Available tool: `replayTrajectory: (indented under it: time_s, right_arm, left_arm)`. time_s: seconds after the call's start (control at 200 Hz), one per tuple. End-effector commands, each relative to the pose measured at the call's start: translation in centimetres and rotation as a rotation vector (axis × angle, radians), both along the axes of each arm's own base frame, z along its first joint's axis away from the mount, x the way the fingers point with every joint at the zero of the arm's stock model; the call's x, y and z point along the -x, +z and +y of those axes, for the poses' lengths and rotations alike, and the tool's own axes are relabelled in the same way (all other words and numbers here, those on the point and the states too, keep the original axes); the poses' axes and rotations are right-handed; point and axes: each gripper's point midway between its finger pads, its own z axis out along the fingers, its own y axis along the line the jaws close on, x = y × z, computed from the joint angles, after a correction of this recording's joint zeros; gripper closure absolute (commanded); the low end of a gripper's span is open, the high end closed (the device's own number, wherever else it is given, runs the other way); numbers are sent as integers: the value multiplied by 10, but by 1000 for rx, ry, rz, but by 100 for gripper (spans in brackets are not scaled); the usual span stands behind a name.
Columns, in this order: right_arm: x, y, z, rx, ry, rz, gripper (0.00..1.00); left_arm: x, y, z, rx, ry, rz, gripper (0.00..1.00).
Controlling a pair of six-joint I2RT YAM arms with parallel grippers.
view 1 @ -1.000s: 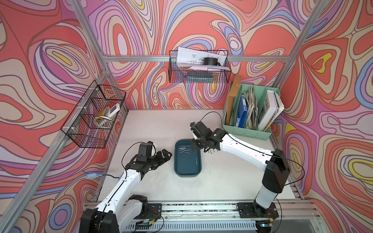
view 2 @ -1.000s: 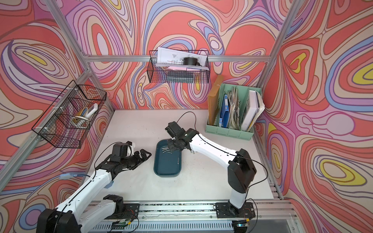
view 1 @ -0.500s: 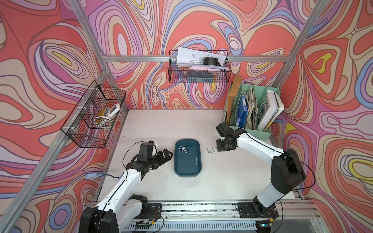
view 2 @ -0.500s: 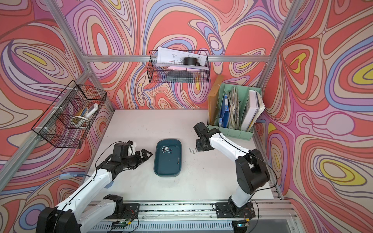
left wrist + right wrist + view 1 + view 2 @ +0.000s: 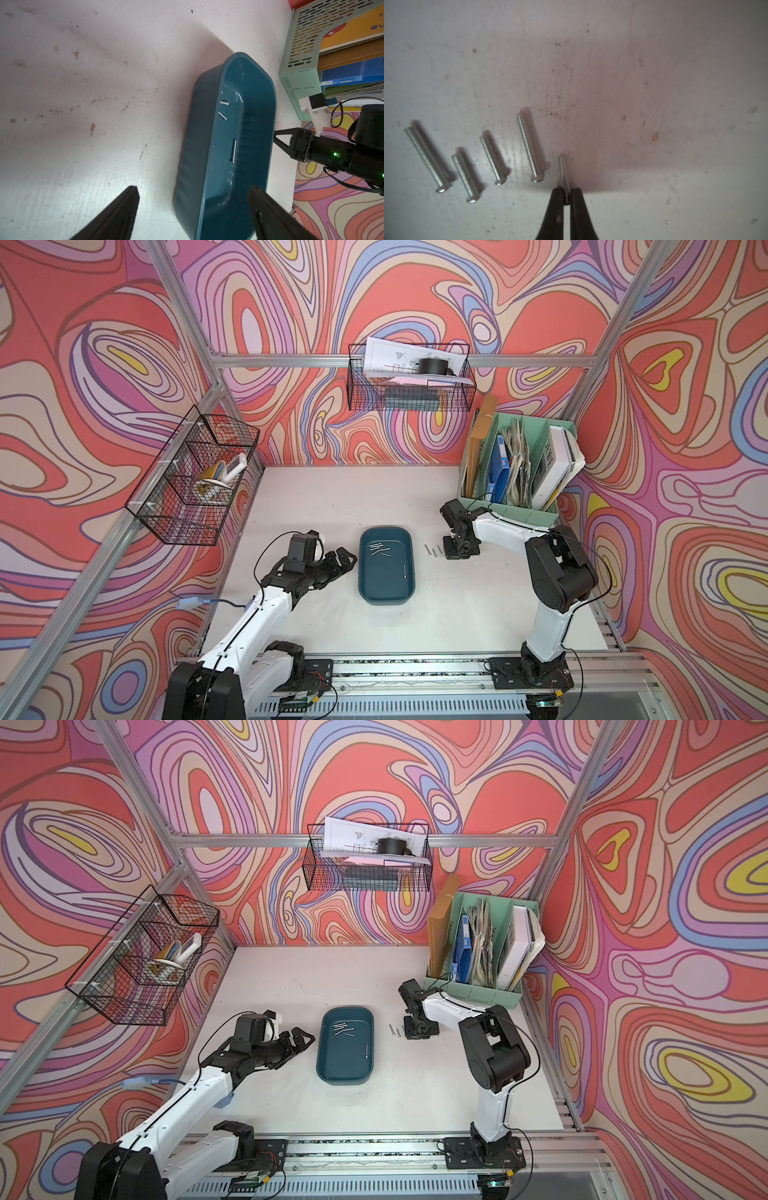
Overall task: Take out the screws from the storage box
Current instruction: Place the screw at the center of the board, then pick up the screw from the storage box.
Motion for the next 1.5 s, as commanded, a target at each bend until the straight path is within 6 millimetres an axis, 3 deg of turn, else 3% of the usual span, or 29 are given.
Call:
replayTrajectory:
  time_s: [0.0,0.2,0.36,0.501,0.596,0.741,0.806,0.891,0.981,1.061,1.076,1.207,1.497]
  right_arm:
    - [-5,-5,2,-10,-7,3,91]
    - [-2,-4,0,-13,-17,1,80]
    - [-4,11,3,-36,-16,-27,74]
    - [-10,42,7,-68,-8,-86,73]
    - [-13,85,15,-137,19,-177,73]
    - [-6,154,55,-254,155,-341,73]
    - [4,180,90,-264,281,-409,73]
    - [20,198,142,-268,464,-457,73]
    - [29,190,185,-286,602,-432,72]
    - [26,169,203,-255,660,-372,72]
    - [25,156,207,-240,671,-346,72]
    - [20,113,216,-178,722,-265,74]
    - [19,50,214,-105,747,-164,75]
  left_arm:
    - [-5,10,-5,5,-24,-32,12]
    - [-6,13,-5,1,-25,-40,12]
    - [-5,14,-5,3,-23,-39,12]
    - [-5,17,-5,4,-23,-47,12]
    - [-5,19,-4,1,-24,-54,12]
    - [-5,20,-4,4,-23,-59,12]
    - [-6,20,-5,11,-21,-61,12]
    - [-6,20,-6,19,-20,-62,12]
    - [-5,20,-7,23,-20,-58,11]
    - [-3,21,-7,21,-24,-58,12]
    - [-2,21,-7,18,-23,-59,12]
    - [2,22,-1,-13,-18,-66,11]
    - [3,21,-1,-14,-16,-61,11]
